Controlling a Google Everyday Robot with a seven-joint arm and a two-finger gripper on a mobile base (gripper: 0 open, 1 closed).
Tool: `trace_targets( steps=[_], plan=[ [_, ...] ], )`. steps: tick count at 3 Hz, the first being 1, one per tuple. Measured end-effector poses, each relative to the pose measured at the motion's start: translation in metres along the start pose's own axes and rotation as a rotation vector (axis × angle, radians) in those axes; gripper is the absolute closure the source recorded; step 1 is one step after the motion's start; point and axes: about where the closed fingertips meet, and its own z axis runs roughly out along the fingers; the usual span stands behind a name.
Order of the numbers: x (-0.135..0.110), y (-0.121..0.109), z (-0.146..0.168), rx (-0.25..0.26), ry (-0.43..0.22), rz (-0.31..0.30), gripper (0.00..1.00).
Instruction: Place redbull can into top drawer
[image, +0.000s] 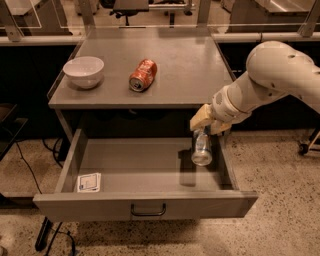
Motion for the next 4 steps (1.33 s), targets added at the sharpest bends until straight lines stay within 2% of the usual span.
trace_targets(
  steps=[1,2,3,4],
  plan=[
    [0.007,-0.001,0.032,-0.002,0.024,0.041,1.00],
    [0.008,0.000,0.083,-0.007,0.014,0.114,1.00],
    [0.008,0.000,0.083,-0.007,0.014,0.114,1.00],
    [0.025,0.007,0.116,-0.016,0.072,0.109,1.00]
  ],
)
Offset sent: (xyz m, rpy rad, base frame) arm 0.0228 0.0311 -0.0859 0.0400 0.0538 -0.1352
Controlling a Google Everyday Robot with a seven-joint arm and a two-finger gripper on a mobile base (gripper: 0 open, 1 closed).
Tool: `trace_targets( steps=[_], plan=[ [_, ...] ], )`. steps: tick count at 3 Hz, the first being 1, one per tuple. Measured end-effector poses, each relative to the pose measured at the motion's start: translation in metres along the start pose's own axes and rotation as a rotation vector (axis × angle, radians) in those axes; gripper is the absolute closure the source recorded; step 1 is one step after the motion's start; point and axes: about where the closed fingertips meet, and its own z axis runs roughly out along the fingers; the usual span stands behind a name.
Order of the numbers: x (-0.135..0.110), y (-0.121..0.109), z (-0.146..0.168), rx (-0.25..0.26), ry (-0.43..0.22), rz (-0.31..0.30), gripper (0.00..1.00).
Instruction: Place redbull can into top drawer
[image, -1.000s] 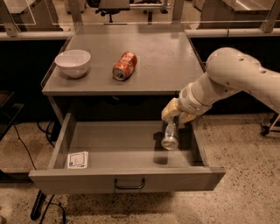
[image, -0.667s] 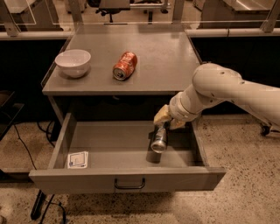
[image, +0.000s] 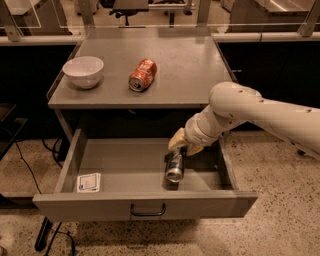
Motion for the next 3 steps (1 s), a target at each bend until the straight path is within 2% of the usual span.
trace_targets(
  steps=[1,3],
  plan=[
    [0.001,0.000,0.026,-0.015,0.023,0.020,1.00],
    [-0.005,-0.005,0.053,-0.028,0.019,0.059,1.00]
  ],
)
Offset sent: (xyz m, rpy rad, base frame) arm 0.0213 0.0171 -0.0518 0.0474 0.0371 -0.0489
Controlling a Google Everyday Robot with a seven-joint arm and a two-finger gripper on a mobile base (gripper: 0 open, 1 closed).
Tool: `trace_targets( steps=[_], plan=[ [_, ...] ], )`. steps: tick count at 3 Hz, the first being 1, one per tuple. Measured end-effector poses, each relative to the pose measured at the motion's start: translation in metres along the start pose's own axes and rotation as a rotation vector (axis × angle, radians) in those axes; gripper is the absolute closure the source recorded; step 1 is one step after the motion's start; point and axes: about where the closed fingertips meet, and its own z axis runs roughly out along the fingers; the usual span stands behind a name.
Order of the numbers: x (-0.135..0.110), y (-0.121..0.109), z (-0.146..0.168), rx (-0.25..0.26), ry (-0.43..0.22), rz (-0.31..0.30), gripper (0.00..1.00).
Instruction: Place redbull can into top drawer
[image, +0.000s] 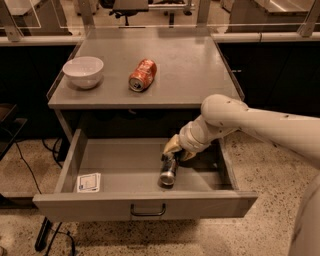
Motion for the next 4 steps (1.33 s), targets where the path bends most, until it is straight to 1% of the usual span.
trace_targets(
  steps=[1,2,3,4],
  plan=[
    [0.0033,-0.0080,0.0131,-0.005,-0.003,0.031,1.00],
    [0.0054,-0.0129,0.0205,-0.005,-0.014,0.048,1.00],
    [0.0054,-0.0121,0.0191,-0.006,-0.014,0.050,1.00],
    [0.0055,-0.0121,0.0192,-0.006,-0.014,0.050,0.82]
  ],
)
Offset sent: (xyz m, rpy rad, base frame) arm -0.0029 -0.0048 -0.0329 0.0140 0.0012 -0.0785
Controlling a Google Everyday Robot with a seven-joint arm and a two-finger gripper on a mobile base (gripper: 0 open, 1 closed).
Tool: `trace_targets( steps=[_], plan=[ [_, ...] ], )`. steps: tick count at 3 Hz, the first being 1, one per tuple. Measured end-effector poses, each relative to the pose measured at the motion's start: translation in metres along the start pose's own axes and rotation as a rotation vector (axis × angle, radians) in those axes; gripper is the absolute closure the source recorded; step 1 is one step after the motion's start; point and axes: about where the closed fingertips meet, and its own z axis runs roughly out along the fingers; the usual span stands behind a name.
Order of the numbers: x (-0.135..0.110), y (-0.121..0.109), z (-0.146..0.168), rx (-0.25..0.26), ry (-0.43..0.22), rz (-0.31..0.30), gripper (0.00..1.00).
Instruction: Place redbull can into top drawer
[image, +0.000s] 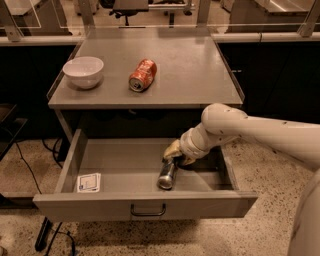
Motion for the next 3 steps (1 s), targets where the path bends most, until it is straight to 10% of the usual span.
trace_targets(
  steps=[3],
  plan=[
    [0.0000,0.0000,0.0001,0.000,0.000,0.000,0.13]
  ],
)
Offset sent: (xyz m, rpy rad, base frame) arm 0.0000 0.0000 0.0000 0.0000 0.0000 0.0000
